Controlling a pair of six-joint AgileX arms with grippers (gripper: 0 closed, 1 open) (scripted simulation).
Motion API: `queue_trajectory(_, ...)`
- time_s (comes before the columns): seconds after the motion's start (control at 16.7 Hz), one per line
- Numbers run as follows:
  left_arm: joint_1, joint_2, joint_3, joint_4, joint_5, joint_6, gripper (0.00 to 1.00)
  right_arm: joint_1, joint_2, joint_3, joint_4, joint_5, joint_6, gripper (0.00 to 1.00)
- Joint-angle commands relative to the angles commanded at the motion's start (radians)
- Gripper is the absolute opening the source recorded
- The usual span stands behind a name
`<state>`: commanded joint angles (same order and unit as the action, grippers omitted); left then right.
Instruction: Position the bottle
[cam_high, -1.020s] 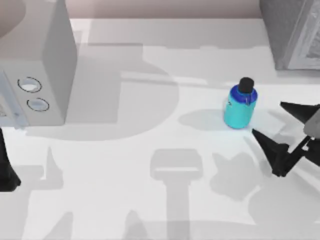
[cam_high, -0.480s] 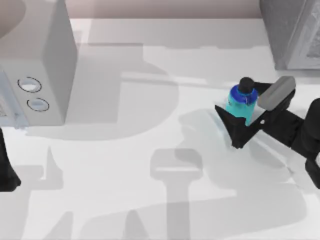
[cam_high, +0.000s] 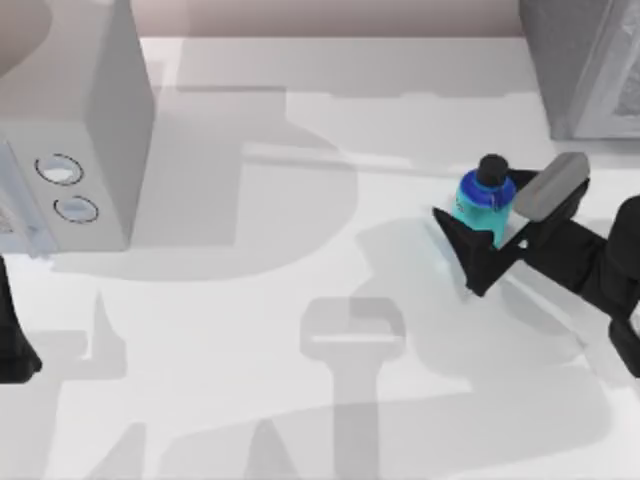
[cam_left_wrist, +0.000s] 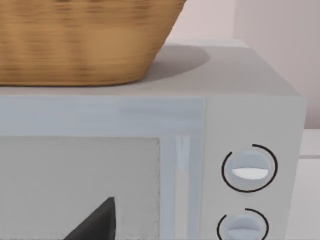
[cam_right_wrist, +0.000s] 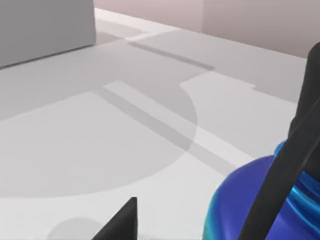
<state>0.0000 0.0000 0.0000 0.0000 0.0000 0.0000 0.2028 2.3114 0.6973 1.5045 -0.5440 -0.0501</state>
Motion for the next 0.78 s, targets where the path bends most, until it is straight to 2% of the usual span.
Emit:
queue_trajectory(0.54,0.0,0.0,0.0,0.0,0.0,0.0,1.0,0.0,0.0,0.0,0.0,0.0,0.0,0.02)
queue_trajectory(0.78,0.0,0.0,0.0,0.0,0.0,0.0,1.0,0.0,0.0,0.0,0.0,0.0,0.0,0.0)
